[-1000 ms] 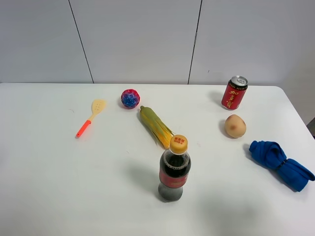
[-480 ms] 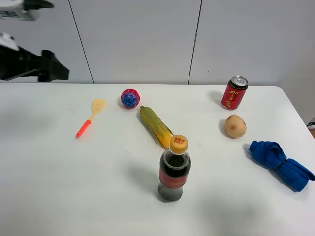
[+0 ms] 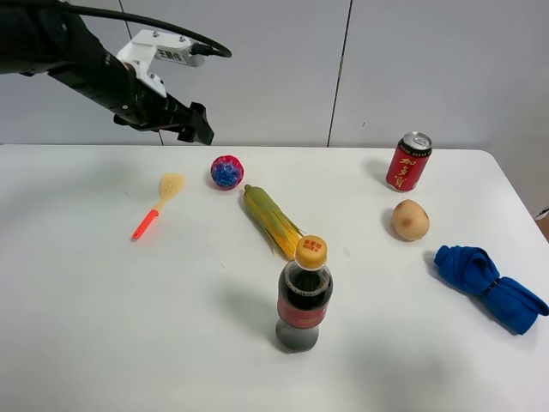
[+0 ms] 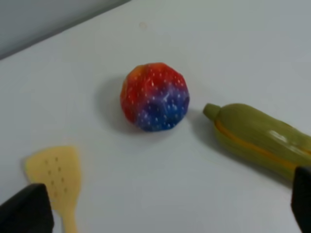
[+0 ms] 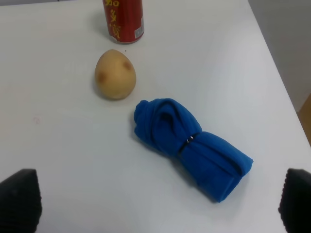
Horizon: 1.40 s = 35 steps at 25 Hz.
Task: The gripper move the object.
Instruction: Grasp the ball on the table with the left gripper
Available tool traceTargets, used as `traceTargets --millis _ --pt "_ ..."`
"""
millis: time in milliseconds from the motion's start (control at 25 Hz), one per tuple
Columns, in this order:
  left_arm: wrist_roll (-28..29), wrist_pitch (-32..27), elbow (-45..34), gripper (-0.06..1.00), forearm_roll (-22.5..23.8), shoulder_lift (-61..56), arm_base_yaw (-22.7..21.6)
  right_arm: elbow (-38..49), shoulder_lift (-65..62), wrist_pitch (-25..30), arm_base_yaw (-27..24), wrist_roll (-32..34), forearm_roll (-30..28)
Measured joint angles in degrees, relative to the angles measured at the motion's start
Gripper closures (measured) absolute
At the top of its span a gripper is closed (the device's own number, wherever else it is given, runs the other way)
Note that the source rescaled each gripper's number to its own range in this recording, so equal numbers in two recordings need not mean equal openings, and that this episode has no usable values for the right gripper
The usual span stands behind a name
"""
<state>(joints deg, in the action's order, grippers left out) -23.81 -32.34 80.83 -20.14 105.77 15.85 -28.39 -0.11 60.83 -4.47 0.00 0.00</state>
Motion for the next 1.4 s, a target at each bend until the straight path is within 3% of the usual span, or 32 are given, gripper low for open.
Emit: traceTargets --millis 640,1400 --pt "-2.90 5.42 13.17 -0.06 3.07 17.76 0.06 0.00 0.00 0.00 0.00 0.00 0.00" --pt "-3.14 6.33 14.45 -0.06 -0.23 23.93 1.34 0.00 0.00 0.00 0.00 0.00 0.00"
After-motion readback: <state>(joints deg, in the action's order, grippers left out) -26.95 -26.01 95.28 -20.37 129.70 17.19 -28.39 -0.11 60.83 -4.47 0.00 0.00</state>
